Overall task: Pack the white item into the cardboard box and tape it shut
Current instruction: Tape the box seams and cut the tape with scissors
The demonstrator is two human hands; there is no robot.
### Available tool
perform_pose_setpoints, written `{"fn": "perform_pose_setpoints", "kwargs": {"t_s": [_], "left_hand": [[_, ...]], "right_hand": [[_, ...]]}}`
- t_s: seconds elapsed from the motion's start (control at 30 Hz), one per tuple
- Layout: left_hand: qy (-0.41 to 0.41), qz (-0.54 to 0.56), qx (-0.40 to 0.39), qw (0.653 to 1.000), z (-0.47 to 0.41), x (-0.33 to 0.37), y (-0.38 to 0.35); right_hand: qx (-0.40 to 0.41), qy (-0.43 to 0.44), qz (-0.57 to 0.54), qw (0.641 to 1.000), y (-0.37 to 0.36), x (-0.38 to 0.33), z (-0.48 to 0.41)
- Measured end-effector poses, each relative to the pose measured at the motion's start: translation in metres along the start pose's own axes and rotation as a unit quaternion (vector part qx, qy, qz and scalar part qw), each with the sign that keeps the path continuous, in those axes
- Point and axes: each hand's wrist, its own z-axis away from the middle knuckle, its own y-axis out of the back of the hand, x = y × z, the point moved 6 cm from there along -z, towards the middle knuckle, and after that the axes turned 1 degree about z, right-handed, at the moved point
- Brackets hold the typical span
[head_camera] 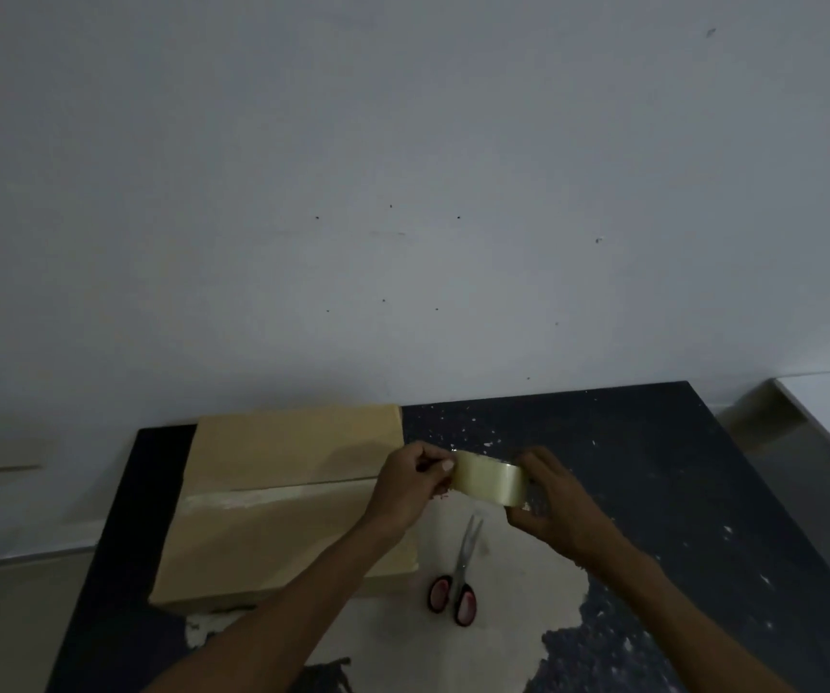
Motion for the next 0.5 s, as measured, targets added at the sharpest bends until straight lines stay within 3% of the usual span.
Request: {"fn": "perform_pose_setpoints", "kwargs": {"t_s": [0.13,0.27,0.5], "left_hand": [[0.001,-0.026,-0.014,1.0,-0.001,0.008,0.026],[-0.016,-0.054,-0.007,0.998,0.004,0.015,0.056],[-0.011,-0.007,-0.024,1.0,0.024,0.03,0.103]], "right_hand": [[-0.004,0.014,-0.01,1.0,-0.002,-0.032,-0.01],[0.006,0.012,0.053,0.999,-0.012,-0.062,-0.027],[0.02,0.051,0.118,0.991,-0.028,-0.092,-0.041]]}}
